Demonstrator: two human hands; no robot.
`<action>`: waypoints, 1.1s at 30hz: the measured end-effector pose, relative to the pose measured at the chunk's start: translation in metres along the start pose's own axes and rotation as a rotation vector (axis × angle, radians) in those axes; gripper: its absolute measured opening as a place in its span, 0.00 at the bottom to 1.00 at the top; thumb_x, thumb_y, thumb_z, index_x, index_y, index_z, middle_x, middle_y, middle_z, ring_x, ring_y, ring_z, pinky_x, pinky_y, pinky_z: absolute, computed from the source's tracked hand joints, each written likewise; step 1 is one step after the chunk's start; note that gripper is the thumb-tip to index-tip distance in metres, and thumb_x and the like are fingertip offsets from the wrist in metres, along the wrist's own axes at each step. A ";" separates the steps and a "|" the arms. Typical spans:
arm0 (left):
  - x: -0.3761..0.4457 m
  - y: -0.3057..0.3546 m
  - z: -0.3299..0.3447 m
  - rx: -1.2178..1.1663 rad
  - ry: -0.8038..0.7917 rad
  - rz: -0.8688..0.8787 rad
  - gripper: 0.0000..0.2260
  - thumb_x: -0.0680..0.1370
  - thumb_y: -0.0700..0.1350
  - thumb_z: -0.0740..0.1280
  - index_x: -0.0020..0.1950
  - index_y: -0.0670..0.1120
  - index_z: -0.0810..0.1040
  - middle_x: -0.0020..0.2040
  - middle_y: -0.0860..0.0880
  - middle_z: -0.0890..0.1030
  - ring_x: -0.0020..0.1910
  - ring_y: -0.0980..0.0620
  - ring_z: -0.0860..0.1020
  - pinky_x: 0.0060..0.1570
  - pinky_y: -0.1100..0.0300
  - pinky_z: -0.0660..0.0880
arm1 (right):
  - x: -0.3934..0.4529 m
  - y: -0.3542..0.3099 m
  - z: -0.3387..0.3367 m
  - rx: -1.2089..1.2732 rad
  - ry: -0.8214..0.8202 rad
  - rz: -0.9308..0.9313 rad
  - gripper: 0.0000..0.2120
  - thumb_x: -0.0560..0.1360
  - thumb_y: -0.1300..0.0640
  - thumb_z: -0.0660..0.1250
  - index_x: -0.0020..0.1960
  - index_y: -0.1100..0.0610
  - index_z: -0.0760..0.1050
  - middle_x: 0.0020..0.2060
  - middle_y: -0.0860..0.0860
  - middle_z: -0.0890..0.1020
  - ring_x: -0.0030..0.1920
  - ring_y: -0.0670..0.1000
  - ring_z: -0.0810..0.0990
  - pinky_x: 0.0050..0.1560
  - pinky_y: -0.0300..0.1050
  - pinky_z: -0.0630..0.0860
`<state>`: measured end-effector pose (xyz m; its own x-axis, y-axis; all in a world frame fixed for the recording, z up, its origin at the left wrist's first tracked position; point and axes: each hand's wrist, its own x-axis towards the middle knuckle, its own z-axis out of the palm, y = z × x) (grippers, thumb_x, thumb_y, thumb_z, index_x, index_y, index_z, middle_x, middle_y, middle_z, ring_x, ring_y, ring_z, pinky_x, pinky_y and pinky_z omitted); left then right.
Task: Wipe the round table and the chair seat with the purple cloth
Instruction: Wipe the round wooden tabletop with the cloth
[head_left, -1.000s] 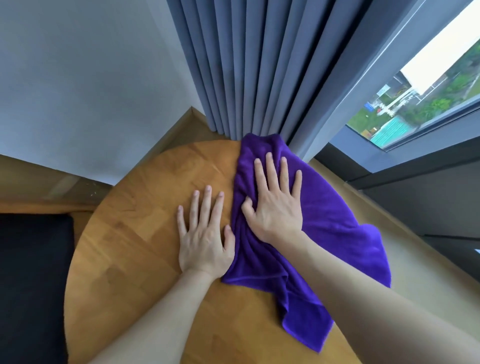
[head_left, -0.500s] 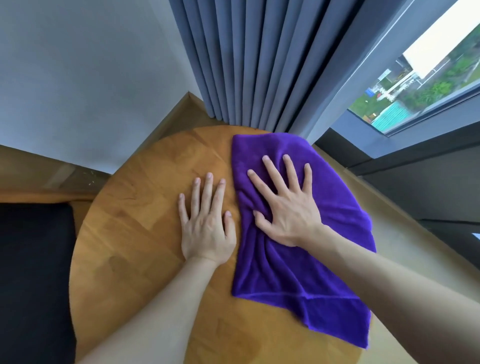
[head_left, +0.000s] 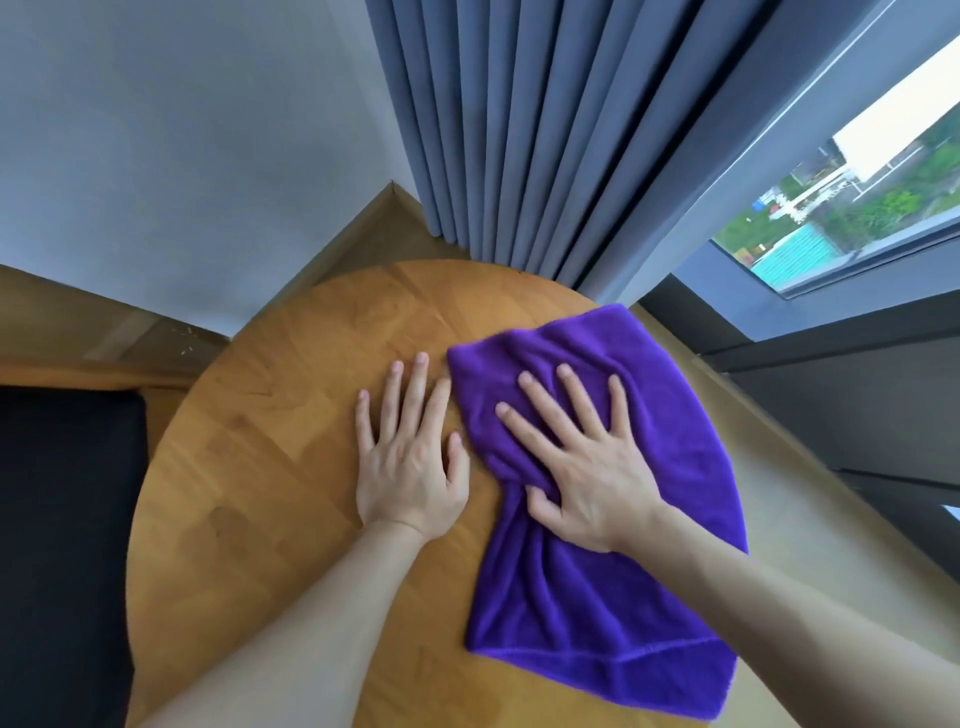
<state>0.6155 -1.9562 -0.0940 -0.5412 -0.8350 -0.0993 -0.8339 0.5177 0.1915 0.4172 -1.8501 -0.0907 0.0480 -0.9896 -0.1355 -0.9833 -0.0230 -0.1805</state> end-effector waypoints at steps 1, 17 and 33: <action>0.001 0.000 0.000 -0.003 -0.007 -0.005 0.32 0.77 0.53 0.57 0.82 0.50 0.59 0.85 0.50 0.53 0.84 0.48 0.49 0.79 0.37 0.50 | 0.009 0.001 -0.001 0.009 0.006 0.063 0.42 0.72 0.37 0.61 0.83 0.43 0.52 0.83 0.50 0.51 0.82 0.63 0.47 0.74 0.78 0.45; 0.000 -0.003 0.002 0.014 0.015 0.015 0.27 0.74 0.51 0.59 0.72 0.43 0.72 0.80 0.42 0.65 0.83 0.43 0.54 0.78 0.35 0.52 | 0.020 -0.001 -0.003 0.095 -0.026 -0.232 0.39 0.73 0.44 0.62 0.83 0.50 0.56 0.83 0.49 0.53 0.83 0.56 0.47 0.80 0.66 0.45; 0.000 -0.001 0.001 -0.013 0.005 -0.018 0.35 0.75 0.51 0.57 0.83 0.49 0.57 0.85 0.50 0.52 0.84 0.49 0.48 0.79 0.37 0.51 | 0.048 -0.017 -0.005 0.079 0.002 0.086 0.38 0.77 0.42 0.56 0.84 0.50 0.51 0.83 0.50 0.51 0.83 0.58 0.46 0.79 0.67 0.46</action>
<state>0.6159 -1.9565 -0.0947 -0.5252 -0.8453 -0.0982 -0.8422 0.4998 0.2021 0.4357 -1.8984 -0.0894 -0.0362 -0.9877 -0.1519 -0.9669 0.0731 -0.2445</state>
